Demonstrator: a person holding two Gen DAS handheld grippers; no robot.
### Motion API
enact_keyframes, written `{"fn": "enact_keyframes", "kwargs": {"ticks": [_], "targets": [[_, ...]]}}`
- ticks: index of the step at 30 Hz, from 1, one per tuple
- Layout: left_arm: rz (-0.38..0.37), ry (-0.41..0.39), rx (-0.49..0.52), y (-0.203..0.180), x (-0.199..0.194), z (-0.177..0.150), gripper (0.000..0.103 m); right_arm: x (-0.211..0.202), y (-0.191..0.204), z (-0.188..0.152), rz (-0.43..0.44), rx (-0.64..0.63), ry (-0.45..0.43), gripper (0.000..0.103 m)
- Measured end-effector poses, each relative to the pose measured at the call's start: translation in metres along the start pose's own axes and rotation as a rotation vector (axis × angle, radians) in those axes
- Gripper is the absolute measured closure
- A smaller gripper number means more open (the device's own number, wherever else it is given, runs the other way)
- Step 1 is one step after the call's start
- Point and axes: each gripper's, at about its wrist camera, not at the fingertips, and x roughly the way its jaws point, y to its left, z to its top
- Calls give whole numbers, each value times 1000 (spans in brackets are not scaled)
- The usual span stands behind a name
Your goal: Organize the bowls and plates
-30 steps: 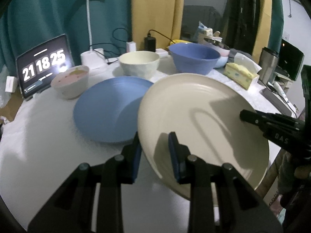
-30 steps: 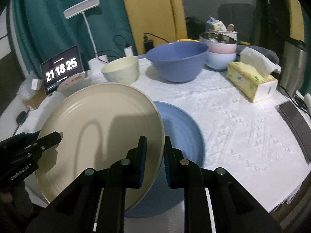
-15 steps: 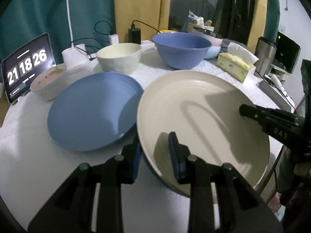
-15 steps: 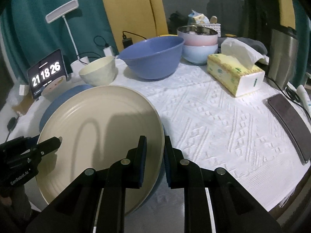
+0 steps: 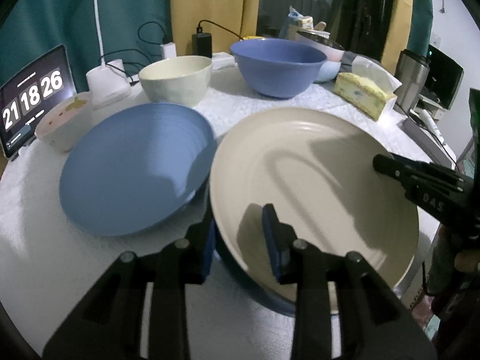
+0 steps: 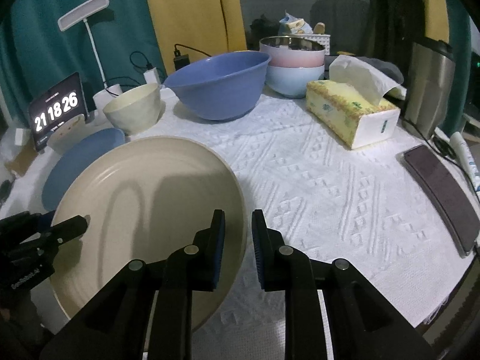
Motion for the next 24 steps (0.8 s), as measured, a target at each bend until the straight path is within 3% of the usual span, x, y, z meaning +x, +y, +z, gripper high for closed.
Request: {"fn": "enact_keyframes", "kwargs": {"ticks": [2,5,7,15,24], "targets": [[-19,0,-4,1,0,0,65,-1,-2,1,-12,7,-3,73],[-40,-11,-10,1,-5,1,57,-5,-2,4,-31,7,-16,72],[-7,-22,-2,1,-7,1,57,-8,-1,5,-50,3,-28,72],[-28,-24,-18,8,-10,2,52,-17,0,10,-61,5,-48,71],[-18,-83,-3,10,-26,6,44,-27,8,16,-46,-2,-65,71]]}}
